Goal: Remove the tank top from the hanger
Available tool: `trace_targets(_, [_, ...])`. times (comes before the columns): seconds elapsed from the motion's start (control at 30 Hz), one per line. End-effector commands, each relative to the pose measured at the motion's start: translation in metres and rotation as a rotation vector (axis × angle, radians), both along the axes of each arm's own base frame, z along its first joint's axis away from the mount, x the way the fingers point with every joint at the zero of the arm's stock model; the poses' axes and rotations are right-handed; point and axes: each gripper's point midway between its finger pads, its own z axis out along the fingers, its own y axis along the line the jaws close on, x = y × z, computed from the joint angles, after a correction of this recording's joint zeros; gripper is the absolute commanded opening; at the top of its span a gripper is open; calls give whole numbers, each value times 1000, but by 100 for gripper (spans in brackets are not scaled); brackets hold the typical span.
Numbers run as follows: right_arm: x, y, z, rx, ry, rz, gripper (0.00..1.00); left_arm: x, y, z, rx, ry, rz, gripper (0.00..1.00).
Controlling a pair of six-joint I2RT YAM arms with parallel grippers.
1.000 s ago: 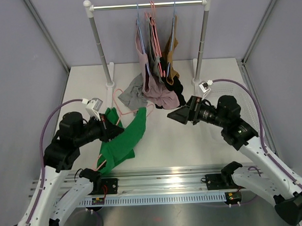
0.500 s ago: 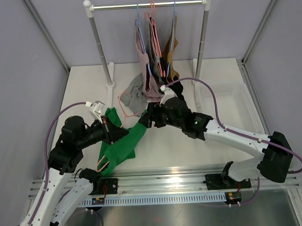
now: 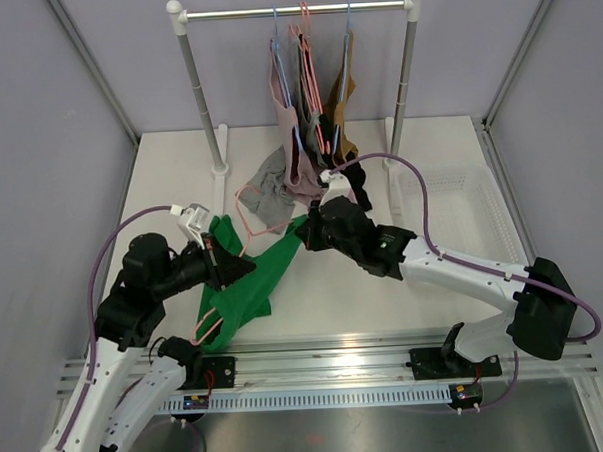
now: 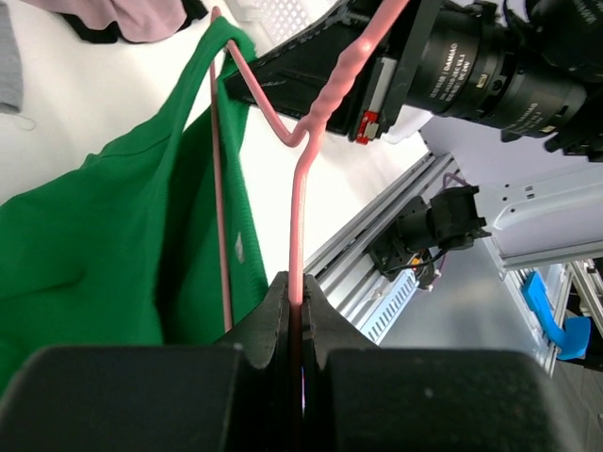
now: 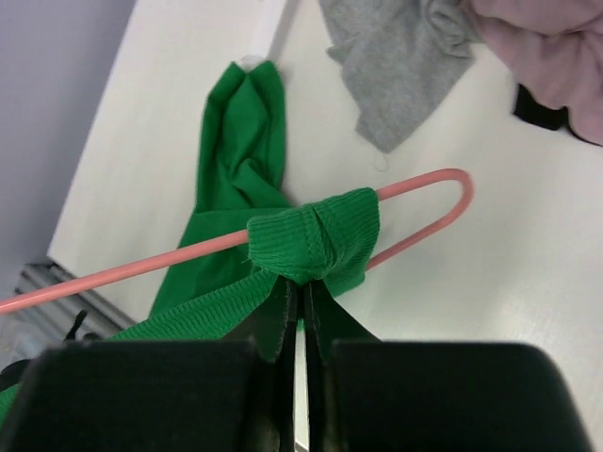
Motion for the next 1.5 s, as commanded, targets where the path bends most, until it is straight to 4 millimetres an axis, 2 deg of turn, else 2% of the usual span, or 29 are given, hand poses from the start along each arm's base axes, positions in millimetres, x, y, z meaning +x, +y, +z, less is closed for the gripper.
trace_targets(0.0, [24,-38,12,-97,-93,-181,0,2,5,12,31,-62,12,0])
trace_targets(0.03, [26,-50,5,-141,-80,-211,0,-1,7,8,54,-55,3,0])
trace_targets(0.07, [40,-69,3,-157,-73,-270,0,-4,6,9,55,-59,-12,0])
trace_targets(0.17, [58,-99,-4,-176,-58,-348,0,-17,2,14,36,-72,-81,0])
trace_targets(0.3, [60,-102,-4,-180,-47,-315,0,-28,-1,33,-9,-120,-128,0])
trace_targets(0.37, [58,-104,-3,-177,-39,-305,0,-34,-4,50,-57,-171,-153,0])
trace_targets(0.4, [55,-101,-4,-169,-30,-282,0,-40,-7,66,-96,-215,-183,0])
trace_targets(0.47, [48,-100,4,-139,-33,-249,0,-46,-7,82,-133,-266,-196,0])
trace_targets(0.5, [43,-96,7,-109,-24,-224,0,-50,-9,98,-166,-319,-215,0])
trace_targets(0.57, [37,-100,20,-55,-31,-206,0,-55,-9,113,-204,-373,-233,0])
trace_targets(0.6, [33,-100,25,-34,-24,-187,0,-61,-11,127,-242,-416,-264,0])
trace_targets(0.63, [30,-105,37,-9,-41,-188,0,-62,-11,136,-258,-436,-263,0])
trace_targets(0.7, [19,-102,52,24,-69,-123,0,-52,-10,159,-313,-496,-207,0])
trace_targets(0.77, [0,-99,76,95,-105,-43,0,-38,-9,174,-350,-554,-147,0])
trace_targets(0.8, [-16,-89,88,147,-117,59,0,-31,-4,194,-385,-645,-97,0])
trace_targets(0.87, [-41,-91,108,213,-150,139,0,-15,1,217,-413,-733,-13,0])
trace_targets(0.9, [-61,-86,116,249,-151,241,0,-10,2,234,-438,-825,3,0])
trace_targets(0.93, [-76,-89,125,277,-170,286,0,-6,2,242,-450,-869,19,0])
trace_targets(0.97, [-95,-85,129,309,-152,372,0,1,6,255,-473,-915,73,0])
trace_targets(1.03, [-116,-87,134,342,-155,449,0,10,2,276,-509,-1002,85,0])
trace_targets(1.07, [-122,-88,134,348,-145,471,0,14,0,283,-512,-1025,90,0])
trace_targets(1.1, [-125,-92,126,320,-116,464,0,28,-1,296,-499,-1034,138,0])
trace_targets(1.2, [-134,-106,124,273,-137,456,0,50,6,312,-475,-1092,243,0])
trace_targets(1.23, [-136,-111,128,268,-147,447,0,62,9,312,-466,-1075,296,0])
trace_targets(1.27, [-130,-116,125,245,-146,397,0,75,26,317,-466,-1044,421,0])
trace_targets(1.33, [-130,-122,120,217,-133,372,0,93,37,303,-351,-926,514,0])
trace_targets(1.37, [-128,-123,118,209,-130,366,0,101,44,295,-302,-882,562,0])
trace_targets(1.4, [-128,-121,116,205,-121,370,0,106,42,271,-214,-812,554,0])
trace_targets(1.47, [-120,-115,107,186,-85,362,0,108,51,252,-153,-739,591,0])
